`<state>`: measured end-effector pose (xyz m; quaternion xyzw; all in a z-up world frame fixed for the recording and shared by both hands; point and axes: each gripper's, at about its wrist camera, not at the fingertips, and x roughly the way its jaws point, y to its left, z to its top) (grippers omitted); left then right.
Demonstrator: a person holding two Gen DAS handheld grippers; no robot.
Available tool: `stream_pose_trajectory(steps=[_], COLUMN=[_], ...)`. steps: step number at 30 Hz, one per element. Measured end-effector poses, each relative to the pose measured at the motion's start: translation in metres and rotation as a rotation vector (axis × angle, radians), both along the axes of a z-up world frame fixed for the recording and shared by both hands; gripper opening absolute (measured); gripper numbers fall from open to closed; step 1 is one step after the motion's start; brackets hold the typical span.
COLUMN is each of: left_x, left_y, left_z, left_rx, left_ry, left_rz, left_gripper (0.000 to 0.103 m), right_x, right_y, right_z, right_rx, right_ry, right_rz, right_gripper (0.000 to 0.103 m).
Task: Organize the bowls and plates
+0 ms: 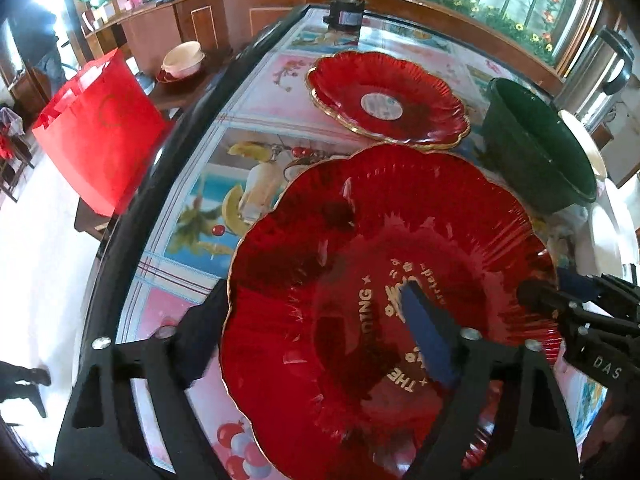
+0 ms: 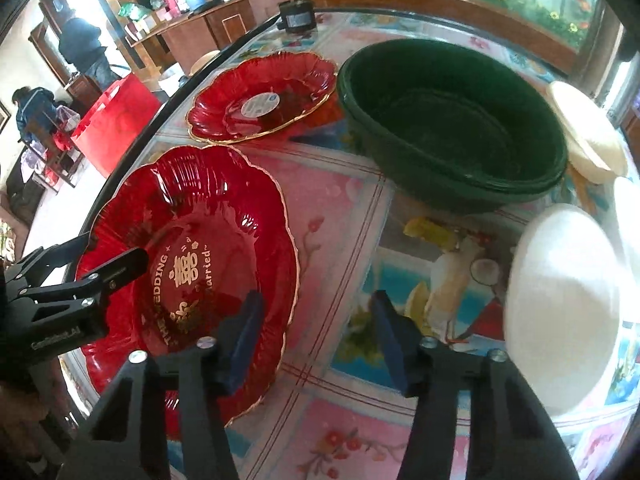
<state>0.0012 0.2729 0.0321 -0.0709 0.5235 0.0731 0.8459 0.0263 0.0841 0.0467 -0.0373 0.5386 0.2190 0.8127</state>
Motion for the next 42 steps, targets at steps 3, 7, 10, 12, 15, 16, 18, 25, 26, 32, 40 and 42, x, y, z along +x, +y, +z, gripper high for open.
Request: stream_pose_trajectory(steps=[3, 7, 10, 12, 15, 16, 18, 25, 26, 32, 40, 42], left_x=[0.000, 0.001, 0.001, -0.001, -0.005, -0.007, -0.012, -0.043, -0.049, -0.087, -0.110, -0.112], left_y=[0.002, 0.007, 0.006, 0.009, 0.014, 0.014, 0.015, 0.034, 0.038, 0.061, 0.081, 0.084], left_z=[-0.003, -0.006, -0.006, -0.006, -0.004, -0.002, 0.004, 0.032, 0.034, 0.039, 0.012, 0.007], left_rx=[0.029, 0.052, 0.058, 0.027, -0.016, -0.021, -0.024, -0.024, -0.023, 0.016, 0.032, 0.022], left_ry=[0.007, 0.021, 0.020, 0.022, 0.028, 0.026, 0.017, -0.007, -0.007, -0.006, 0.023, 0.018], left_rz=[0.010, 0.026, 0.028, 0.040, 0.056, 0.059, 0.060, 0.091, 0.096, 0.129, 0.168, 0.172], left_gripper=[0.057, 0.028, 0.028, 0.026, 0.024, 0.023, 0.023, 0.023, 0.023, 0.023, 0.023, 0.023], right_x=[0.004, 0.003, 0.002, 0.001, -0.002, -0.004, -0.006, -0.027, -0.033, -0.059, -0.078, -0.078], right_y=[0.004, 0.010, 0.011, 0.010, 0.012, 0.012, 0.017, 0.029, 0.033, 0.063, 0.101, 0.106], right_z=[-0.004, -0.005, -0.003, -0.001, 0.002, 0.004, 0.007, 0.025, 0.028, 0.030, 0.005, 0.000], right_rx=[0.009, 0.001, -0.014, -0.015, -0.036, -0.039, -0.042, -0.024, -0.021, -0.014, -0.053, -0.065], right_ry=[0.019, 0.035, 0.019, 0.016, -0.011, -0.015, -0.017, -0.039, -0.042, -0.040, 0.005, 0.009], right_rz=[0.018, 0.052, 0.065, 0.060, 0.068, 0.067, 0.066, 0.119, 0.134, 0.219, 0.288, 0.290], right_gripper=[0.033, 0.026, 0.026, 0.026, 0.026, 0.026, 0.026, 0.027, 0.027, 0.028, 0.028, 0.028])
